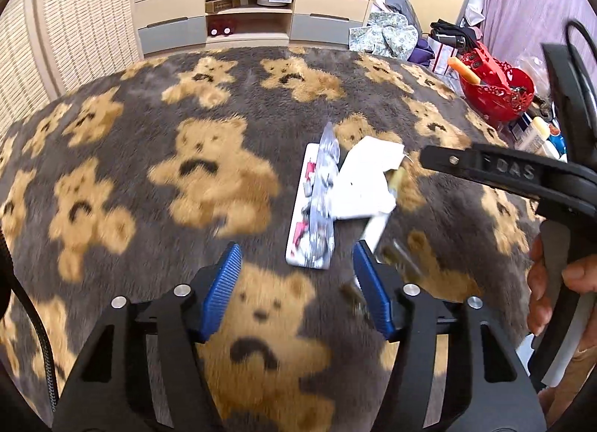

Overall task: Collect trash
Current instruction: 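Grasp pill blister pack with left tool while right tool grasps white paper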

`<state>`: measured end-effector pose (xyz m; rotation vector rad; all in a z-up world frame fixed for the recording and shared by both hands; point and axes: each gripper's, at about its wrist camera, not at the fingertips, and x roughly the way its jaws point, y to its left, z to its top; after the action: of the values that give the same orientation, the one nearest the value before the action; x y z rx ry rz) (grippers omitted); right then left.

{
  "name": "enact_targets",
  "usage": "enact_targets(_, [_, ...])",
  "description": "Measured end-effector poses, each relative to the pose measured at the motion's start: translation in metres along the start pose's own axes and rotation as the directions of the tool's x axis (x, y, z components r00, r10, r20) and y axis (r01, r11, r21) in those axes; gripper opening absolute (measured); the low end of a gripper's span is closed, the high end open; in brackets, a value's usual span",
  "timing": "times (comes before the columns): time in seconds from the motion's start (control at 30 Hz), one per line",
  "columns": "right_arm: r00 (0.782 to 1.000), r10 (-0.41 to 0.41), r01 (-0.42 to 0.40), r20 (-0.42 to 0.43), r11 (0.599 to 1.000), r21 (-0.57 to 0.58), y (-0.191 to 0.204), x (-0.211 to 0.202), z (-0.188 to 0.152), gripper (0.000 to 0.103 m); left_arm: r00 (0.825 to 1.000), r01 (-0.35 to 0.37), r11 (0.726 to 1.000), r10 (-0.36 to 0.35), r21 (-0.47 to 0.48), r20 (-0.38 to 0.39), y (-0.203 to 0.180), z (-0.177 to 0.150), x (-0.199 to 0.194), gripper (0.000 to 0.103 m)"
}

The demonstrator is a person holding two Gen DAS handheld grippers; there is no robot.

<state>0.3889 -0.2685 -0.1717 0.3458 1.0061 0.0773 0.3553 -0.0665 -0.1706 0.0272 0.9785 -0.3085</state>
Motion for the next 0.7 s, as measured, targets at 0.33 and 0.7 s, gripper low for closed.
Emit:
enact_targets(0.33, [0.998,0.021,-0.022,-0.055,0.999,-0.025,0.008,0.043,0.014,0.048,0.999,0.011,1.0,-0.011,0.007,-0.048,0.007,0.009,0.042,0.032])
enact_targets(0.7, [1.0,-0.014,0.013,-0.026,0.998,-0.066,0.013,0.042,0.01,0.002,1.0,0.005,1.0,-0.005,0.02,-0.027,0.016,0.009,0.037,0.029])
